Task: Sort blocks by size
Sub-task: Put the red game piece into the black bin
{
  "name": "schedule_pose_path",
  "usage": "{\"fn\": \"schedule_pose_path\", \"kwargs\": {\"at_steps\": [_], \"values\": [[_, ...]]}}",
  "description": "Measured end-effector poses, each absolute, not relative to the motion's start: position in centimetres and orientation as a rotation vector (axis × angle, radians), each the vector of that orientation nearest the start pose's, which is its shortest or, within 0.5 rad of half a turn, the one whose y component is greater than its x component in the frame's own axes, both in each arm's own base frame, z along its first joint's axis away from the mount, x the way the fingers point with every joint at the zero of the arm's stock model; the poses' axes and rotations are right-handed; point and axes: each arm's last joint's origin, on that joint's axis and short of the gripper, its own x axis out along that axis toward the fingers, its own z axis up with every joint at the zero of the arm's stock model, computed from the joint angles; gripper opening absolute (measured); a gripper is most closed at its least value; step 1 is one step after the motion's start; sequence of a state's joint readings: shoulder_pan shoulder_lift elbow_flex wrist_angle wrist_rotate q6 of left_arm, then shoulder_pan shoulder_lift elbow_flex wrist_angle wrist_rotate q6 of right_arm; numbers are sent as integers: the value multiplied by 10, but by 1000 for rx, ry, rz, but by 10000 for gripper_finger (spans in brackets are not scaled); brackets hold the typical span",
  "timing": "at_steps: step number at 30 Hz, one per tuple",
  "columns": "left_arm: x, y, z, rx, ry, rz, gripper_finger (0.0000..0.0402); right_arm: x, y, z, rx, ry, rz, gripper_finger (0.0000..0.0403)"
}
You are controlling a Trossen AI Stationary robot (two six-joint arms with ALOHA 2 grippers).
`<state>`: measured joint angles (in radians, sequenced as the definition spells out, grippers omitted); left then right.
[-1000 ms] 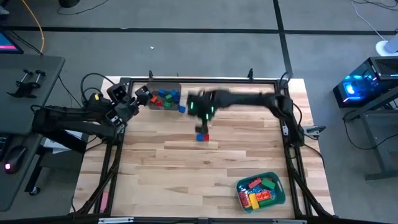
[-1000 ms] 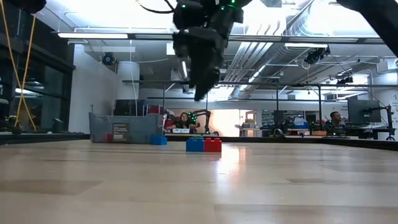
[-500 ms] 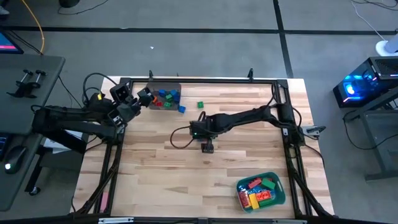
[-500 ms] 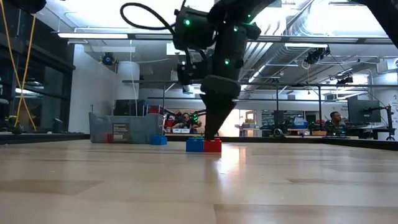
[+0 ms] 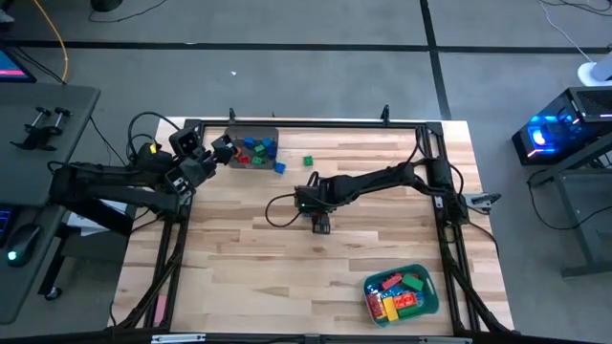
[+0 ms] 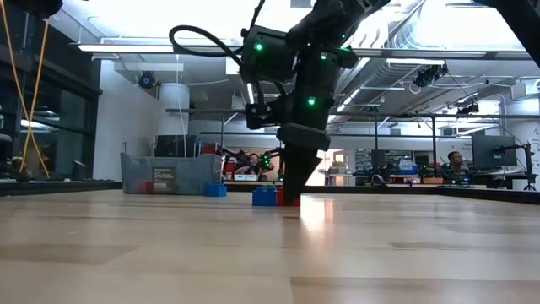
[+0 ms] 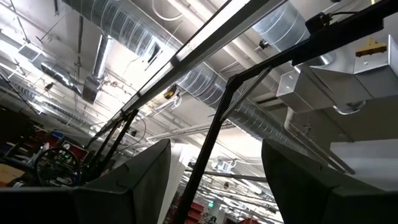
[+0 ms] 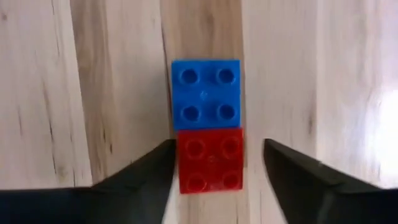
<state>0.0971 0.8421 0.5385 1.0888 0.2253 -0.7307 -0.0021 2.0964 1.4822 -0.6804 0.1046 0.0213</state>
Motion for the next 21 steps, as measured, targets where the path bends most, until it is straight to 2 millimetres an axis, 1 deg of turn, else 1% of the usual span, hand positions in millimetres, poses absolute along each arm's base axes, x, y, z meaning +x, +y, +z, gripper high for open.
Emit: {"fn": "schedule_pose_path", "kwargs": {"at_steps": [4, 5, 8, 10, 13, 14, 16, 19, 21], "values": [[164, 10, 352, -567, -691, -394, 237, 416, -9, 148, -37, 1269, -111, 140], [164, 10, 352, -567, -691, -394, 237, 416, -10, 149, -37, 1276, -109, 123], [164, 10, 352, -567, -693, -394, 237, 414, -20, 159, -49, 1328, -88, 117], [164, 10, 352, -567, -693, -393, 237, 415, -31, 170, -74, 1347, -75, 117], [164, 10, 352, -567, -694, -392, 237, 424, -55, 210, -88, 1237, -97, 117], [163, 10, 353, -567, -695, -392, 237, 428, -64, 227, -82, 1178, -119, 117], [163, 10, 353, -566, -700, -393, 237, 436, -82, 254, -74, 1058, -167, 117], [163, 10, 353, -565, -703, -393, 237, 449, -107, 293, -68, 808, -262, 117], [163, 10, 353, -561, -709, -381, 237, 456, -122, 313, -36, 638, -321, 117]]}}
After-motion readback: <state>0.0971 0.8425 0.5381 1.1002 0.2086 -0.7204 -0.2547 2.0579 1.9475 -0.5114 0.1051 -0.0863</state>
